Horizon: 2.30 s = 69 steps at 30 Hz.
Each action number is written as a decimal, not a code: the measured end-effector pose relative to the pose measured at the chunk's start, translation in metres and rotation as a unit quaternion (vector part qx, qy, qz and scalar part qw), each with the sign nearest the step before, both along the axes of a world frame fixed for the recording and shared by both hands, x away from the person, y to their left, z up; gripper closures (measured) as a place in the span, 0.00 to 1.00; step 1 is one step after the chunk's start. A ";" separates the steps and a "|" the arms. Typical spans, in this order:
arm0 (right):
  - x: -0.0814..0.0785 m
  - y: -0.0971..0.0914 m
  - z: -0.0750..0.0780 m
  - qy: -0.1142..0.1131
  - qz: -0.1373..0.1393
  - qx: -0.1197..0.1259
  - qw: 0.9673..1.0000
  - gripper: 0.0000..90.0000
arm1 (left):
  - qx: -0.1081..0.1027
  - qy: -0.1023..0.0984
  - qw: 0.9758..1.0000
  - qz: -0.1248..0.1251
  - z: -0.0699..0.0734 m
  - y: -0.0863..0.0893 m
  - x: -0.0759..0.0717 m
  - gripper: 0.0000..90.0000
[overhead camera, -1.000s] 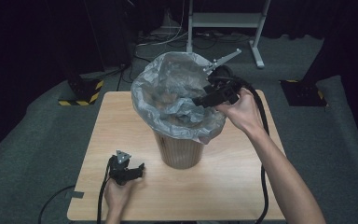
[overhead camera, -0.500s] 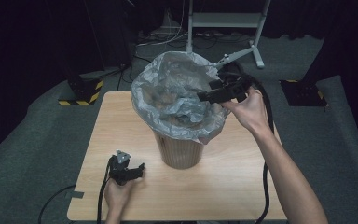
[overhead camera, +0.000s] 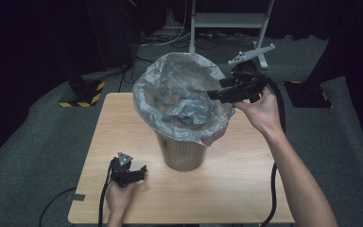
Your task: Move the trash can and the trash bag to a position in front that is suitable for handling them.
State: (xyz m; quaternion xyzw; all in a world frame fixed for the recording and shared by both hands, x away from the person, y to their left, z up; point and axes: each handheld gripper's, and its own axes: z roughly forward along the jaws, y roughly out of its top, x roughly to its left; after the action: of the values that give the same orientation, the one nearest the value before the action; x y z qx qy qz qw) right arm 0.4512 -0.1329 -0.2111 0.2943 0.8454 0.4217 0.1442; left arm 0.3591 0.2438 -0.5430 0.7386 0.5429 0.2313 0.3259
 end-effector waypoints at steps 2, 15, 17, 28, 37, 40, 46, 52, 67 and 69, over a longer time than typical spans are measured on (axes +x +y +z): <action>-0.001 -0.003 0.001 -0.003 -0.002 0.001 1.000 0.41 | 0.000 0.000 1.000 0.000 0.000 0.000 0.000 0.18; -0.007 -0.041 0.002 -0.012 -0.034 0.031 0.999 0.41 | 0.000 0.000 1.000 0.000 0.000 0.000 0.000 0.18; -0.007 -0.049 -0.001 -0.012 -0.043 0.037 0.998 0.41 | 0.001 0.000 1.000 0.000 0.000 0.000 0.000 0.19; -0.009 -0.083 -0.026 -0.006 -0.083 0.056 0.995 0.42 | 0.001 0.000 1.000 -0.001 0.000 0.000 0.000 0.19; -0.009 -0.103 -0.058 0.009 -0.115 0.063 0.991 0.43 | 0.001 -0.001 1.000 -0.001 0.000 0.000 0.000 0.19; -0.009 -0.109 -0.070 0.014 -0.125 0.067 0.990 0.43 | 0.001 0.000 1.000 -0.001 0.000 0.000 0.000 0.19; -0.010 -0.118 -0.088 0.023 -0.138 0.069 0.988 0.43 | 0.001 -0.001 1.000 -0.001 0.000 0.000 0.000 0.19; -0.011 -0.122 -0.105 0.029 -0.150 0.063 0.986 0.43 | 0.001 -0.001 1.000 -0.001 0.000 0.000 0.000 0.19; -0.005 -0.120 -0.148 0.056 -0.171 0.035 0.983 0.43 | 0.001 -0.001 1.000 -0.001 0.000 0.000 0.000 0.19; -0.005 -0.119 -0.153 0.059 -0.173 0.028 0.983 0.43 | 0.001 -0.001 1.000 -0.001 0.000 0.000 0.000 0.19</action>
State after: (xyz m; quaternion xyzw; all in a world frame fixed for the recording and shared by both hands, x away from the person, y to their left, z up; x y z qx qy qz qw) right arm 0.4464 -0.2520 -0.3638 0.4643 0.7764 0.3963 0.1567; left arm 0.3590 0.2437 -0.5430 0.7394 0.5416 0.2320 0.3258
